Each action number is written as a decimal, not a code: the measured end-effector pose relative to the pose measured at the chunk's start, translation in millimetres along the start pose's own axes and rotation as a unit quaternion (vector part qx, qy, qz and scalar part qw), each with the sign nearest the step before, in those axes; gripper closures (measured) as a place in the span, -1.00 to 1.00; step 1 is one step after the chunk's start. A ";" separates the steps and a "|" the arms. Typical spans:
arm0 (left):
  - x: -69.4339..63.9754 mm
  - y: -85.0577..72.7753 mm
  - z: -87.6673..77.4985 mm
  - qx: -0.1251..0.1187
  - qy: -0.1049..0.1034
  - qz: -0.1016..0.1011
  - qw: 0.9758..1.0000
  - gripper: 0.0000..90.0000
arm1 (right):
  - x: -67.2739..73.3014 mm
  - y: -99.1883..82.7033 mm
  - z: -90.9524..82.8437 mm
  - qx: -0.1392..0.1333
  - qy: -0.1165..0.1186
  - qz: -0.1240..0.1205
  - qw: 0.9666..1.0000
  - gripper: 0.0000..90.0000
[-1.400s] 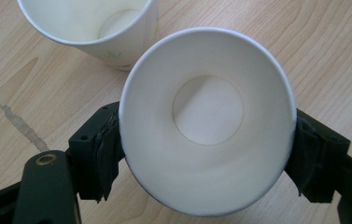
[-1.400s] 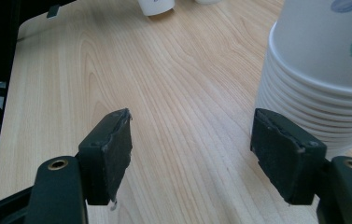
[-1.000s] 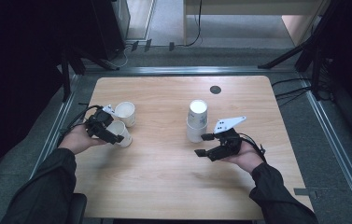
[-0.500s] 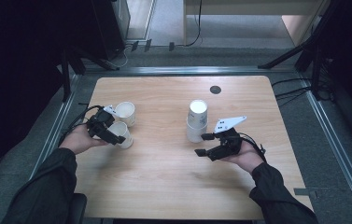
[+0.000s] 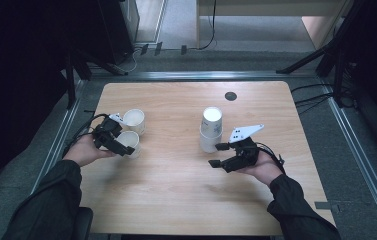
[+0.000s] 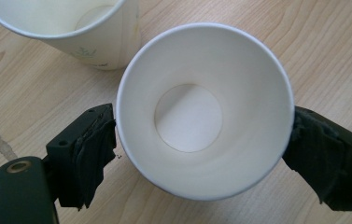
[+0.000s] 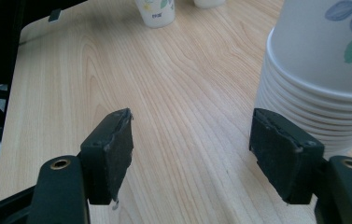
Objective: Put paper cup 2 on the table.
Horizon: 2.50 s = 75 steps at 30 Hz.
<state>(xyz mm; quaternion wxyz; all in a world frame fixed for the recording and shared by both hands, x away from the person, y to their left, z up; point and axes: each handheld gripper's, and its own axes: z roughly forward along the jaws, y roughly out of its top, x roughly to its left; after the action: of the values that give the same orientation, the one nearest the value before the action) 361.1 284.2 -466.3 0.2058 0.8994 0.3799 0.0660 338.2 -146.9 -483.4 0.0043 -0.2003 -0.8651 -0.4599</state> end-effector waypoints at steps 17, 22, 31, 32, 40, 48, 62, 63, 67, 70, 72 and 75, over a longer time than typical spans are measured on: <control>6.2 -9.4 -22.2 -0.050 -0.016 -0.027 0.998 -0.77 | 0.1 0.2 -0.4 0.000 0.001 0.001 1.000 -0.31; 5.0 -9.6 -35.1 -0.074 -0.017 -0.028 0.997 -0.77 | 0.1 0.2 -0.4 0.001 0.000 0.003 1.000 -0.30; -7.3 -0.4 -59.2 -0.124 -0.018 -0.023 0.992 -0.76 | 0.2 0.3 -0.1 0.001 0.002 0.001 1.000 -0.30; -9.3 1.2 -60.5 -0.128 -0.016 -0.022 0.991 -0.76 | 0.2 0.2 -0.2 0.001 0.002 0.002 1.000 -0.30; -22.0 13.9 -59.8 -0.143 -0.030 -0.016 0.989 -0.72 | -0.2 0.0 -2.5 -0.001 -0.001 -0.002 1.000 -0.30; -38.1 26.3 -52.2 -0.152 -0.045 -0.009 0.987 -0.71 | 0.3 0.5 -3.7 -0.004 -0.002 -0.002 1.000 -0.30; -70.9 43.3 -29.7 -0.177 -0.071 0.019 0.981 -0.71 | 0.1 0.0 -7.9 -0.011 -0.007 -0.006 1.000 -0.30; -73.3 44.1 -27.7 -0.176 -0.072 0.021 0.982 -0.71 | 0.2 -0.1 -8.1 -0.011 -0.006 -0.006 1.000 -0.30; -82.8 46.1 -20.2 -0.177 -0.076 0.028 0.981 -0.71 | 1.4 -0.3 -8.5 -0.012 -0.006 -0.009 1.000 -0.30; -89.4 48.2 -14.7 -0.174 -0.080 0.035 0.981 -0.71 | 1.8 -0.4 -8.7 -0.012 -0.007 -0.011 1.000 -0.30; -93.8 49.8 -12.4 -0.172 -0.080 0.040 0.981 -0.71 | 2.0 -0.5 -8.6 -0.013 -0.007 -0.014 1.000 -0.30; -99.3 51.5 -9.0 -0.177 -0.087 0.042 0.980 -0.71 | 3.2 -0.6 -8.7 -0.010 -0.006 -0.015 1.000 -0.30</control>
<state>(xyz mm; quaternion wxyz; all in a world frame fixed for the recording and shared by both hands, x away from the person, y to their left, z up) 322.7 184.3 -432.8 0.3908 0.8664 0.3046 0.0625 333.5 -153.1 -478.2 -0.0094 -0.1904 -0.8632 -0.4675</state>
